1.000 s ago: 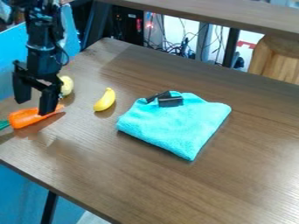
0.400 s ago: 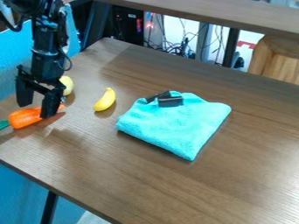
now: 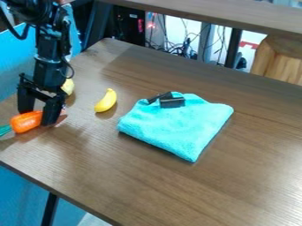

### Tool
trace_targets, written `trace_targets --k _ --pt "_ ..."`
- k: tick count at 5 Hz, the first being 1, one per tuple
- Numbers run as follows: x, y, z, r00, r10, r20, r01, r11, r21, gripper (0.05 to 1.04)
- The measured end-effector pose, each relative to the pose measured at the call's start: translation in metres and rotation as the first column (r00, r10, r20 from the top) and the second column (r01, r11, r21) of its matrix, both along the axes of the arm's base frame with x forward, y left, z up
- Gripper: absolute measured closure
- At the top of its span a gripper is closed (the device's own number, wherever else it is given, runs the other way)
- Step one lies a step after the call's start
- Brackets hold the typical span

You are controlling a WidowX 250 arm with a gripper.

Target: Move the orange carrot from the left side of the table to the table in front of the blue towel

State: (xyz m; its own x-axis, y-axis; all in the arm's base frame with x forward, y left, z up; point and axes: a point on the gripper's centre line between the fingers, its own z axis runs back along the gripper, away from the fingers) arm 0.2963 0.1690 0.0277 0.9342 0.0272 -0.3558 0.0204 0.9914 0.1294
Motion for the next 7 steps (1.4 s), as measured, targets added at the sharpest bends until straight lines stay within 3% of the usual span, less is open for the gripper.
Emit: trace_targets --k 1,2,3,4,5,6,7 --pt "0.004 0.000 -0.002 1.000 -0.002 0.029 0.002 1.000 -0.002 0.419" --pt "0.005 -0.007 -0.004 0.999 -0.013 0.045 0.015 0.998 -0.053 0.579" --pt "0.008 -0.017 0.002 0.996 -0.021 0.082 0.030 0.993 -0.112 0.580" --pt "0.016 -0.020 0.028 0.987 0.015 0.159 0.009 0.989 -0.151 0.580" --pt "0.026 -0.020 0.076 0.957 0.106 0.270 -0.045 0.974 -0.221 0.580" --pt "0.026 -0.040 0.108 0.931 0.191 0.311 -0.111 0.960 -0.258 0.580" --pt "0.033 -0.083 0.128 0.929 0.152 0.338 -0.047 0.953 -0.299 0.580"
